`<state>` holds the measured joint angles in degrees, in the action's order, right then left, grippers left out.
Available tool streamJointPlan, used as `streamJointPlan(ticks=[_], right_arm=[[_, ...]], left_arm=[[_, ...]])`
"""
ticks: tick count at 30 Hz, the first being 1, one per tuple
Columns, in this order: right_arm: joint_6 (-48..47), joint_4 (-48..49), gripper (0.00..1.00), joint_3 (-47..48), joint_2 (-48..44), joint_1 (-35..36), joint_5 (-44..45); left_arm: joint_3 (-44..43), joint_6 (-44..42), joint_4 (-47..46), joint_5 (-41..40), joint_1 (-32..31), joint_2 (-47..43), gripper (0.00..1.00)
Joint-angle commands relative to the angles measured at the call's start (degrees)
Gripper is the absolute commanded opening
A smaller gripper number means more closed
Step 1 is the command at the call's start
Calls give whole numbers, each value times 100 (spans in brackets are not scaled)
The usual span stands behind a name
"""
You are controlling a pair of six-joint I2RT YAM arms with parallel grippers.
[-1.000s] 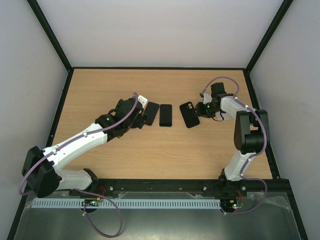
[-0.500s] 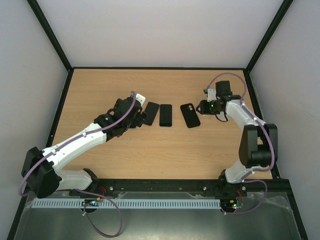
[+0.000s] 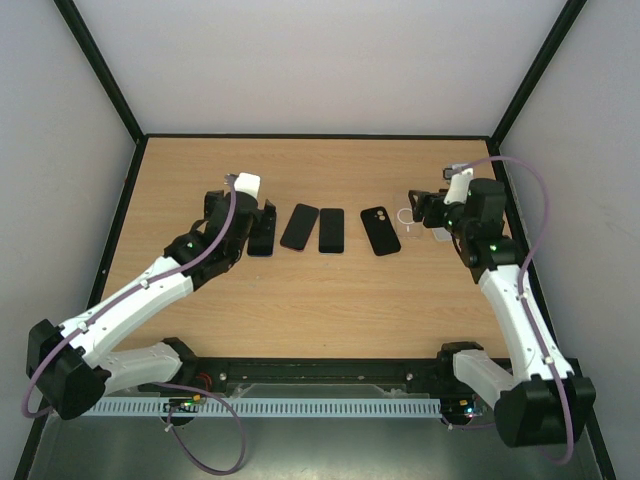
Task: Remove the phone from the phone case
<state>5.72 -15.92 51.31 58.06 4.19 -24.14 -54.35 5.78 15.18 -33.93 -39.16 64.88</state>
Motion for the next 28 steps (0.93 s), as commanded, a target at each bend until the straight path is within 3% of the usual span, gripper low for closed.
streamJointPlan(ticks=[1,5,6,9,12,17,28], right_arm=[[263,820,86,-282,-550,-14,450],[490,1472,88,-975,-1106,-10,710],[586,1627,100,-1229,-1238,-14,934],[777,1970,97,-1792,-1465,-14,2134],[982,1822,98,-1620,-1399,-14,2709],[1389,1598,98,-1287,-1453,-14,2442],[1212,1532,98,-1217,-1557,-14,2090]], left_arm=[[-74,537,-141,-125,72,-130,100],[125,634,-436,-317,113,-382,100],[214,629,-551,-372,118,-464,100],[463,584,-814,-532,119,-626,100],[459,582,-820,-481,119,-578,100],[312,525,-660,-509,119,-434,100],[569,212,-1031,-224,119,-650,100]])
